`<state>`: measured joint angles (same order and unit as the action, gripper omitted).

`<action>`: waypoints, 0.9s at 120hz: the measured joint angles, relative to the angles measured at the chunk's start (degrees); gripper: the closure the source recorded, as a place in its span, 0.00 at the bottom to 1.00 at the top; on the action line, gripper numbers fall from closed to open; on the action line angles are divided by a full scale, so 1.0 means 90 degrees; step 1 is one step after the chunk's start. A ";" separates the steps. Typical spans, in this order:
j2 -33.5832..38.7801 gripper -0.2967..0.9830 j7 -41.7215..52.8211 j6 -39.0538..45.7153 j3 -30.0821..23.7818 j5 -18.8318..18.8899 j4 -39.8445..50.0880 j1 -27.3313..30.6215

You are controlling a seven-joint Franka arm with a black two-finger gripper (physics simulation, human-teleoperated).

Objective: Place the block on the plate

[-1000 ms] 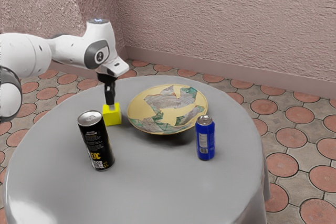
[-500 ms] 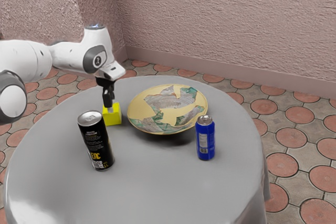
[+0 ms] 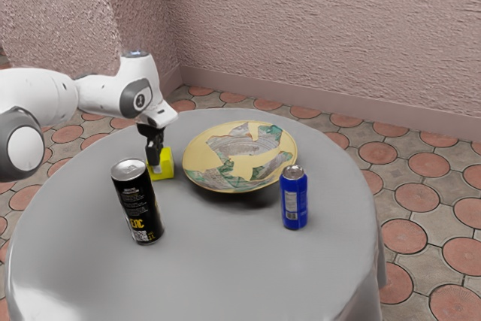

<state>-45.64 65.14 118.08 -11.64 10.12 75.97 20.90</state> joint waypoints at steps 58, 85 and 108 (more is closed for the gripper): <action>-0.0029 0.44 0.0164 0.0120 -0.0059 0.0000 -0.0001 0.0041; 0.0064 0.44 0.0190 0.0136 -0.0054 -0.0006 0.0018 0.0041; 0.0207 0.46 0.0198 0.0135 -0.0046 -0.0023 0.0120 0.0038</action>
<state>-43.78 66.92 119.30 -12.05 9.91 77.05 21.24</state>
